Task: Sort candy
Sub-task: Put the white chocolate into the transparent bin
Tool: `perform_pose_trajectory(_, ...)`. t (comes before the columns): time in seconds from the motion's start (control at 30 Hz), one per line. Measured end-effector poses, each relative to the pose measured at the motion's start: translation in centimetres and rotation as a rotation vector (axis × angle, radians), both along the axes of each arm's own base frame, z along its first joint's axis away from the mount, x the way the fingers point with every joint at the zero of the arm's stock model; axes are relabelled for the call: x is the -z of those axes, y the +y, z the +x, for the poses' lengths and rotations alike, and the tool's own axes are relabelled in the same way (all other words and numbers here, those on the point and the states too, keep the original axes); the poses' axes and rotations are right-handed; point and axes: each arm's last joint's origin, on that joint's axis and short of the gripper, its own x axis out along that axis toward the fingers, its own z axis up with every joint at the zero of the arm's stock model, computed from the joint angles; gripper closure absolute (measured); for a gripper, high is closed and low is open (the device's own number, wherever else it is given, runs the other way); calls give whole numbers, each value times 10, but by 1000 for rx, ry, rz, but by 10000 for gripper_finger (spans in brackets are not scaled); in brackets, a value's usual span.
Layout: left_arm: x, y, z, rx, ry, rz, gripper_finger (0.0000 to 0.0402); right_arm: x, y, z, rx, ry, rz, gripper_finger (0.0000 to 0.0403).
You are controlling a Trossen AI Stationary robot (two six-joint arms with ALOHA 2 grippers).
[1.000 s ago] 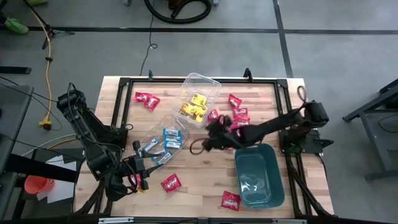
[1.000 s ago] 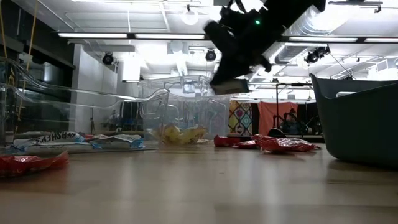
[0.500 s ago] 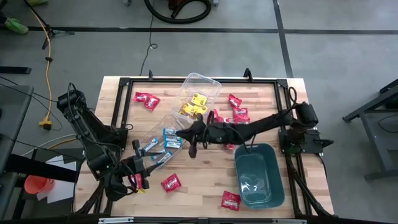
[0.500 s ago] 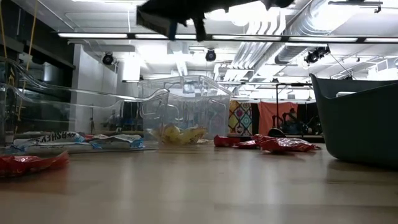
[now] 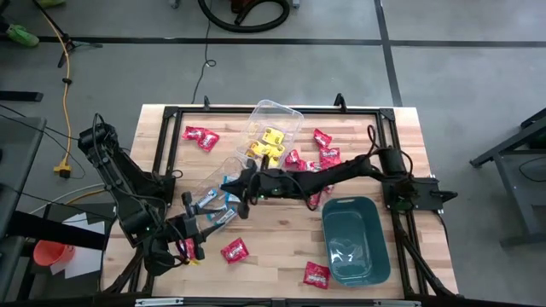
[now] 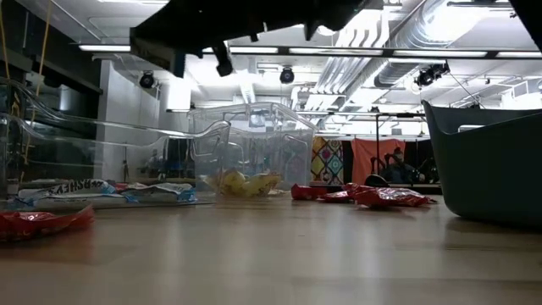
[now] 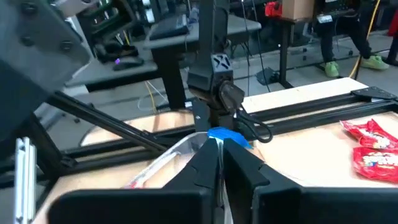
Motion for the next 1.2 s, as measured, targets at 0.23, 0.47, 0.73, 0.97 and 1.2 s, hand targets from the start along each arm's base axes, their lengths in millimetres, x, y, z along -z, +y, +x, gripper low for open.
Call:
perform_pose_trajectory(0.23,1,-1,0,22,21,-18,247,-9,-1,10,1,102,-28,298)
perform_pose_trajectory(0.47,1,-1,0,27,25,-34,247,-17,0,9,-60,300,-118,197)
perform_pose_trajectory(0.73,1,-2,0,34,32,-57,247,-52,5,-18,-67,728,-224,176)
perform_pose_trajectory(0.97,2,-3,0,55,54,-103,247,-67,19,-70,208,1031,-376,176)
perform_pose_trajectory(1.2,2,-3,0,52,49,-132,247,-57,30,-133,466,1115,-477,176)
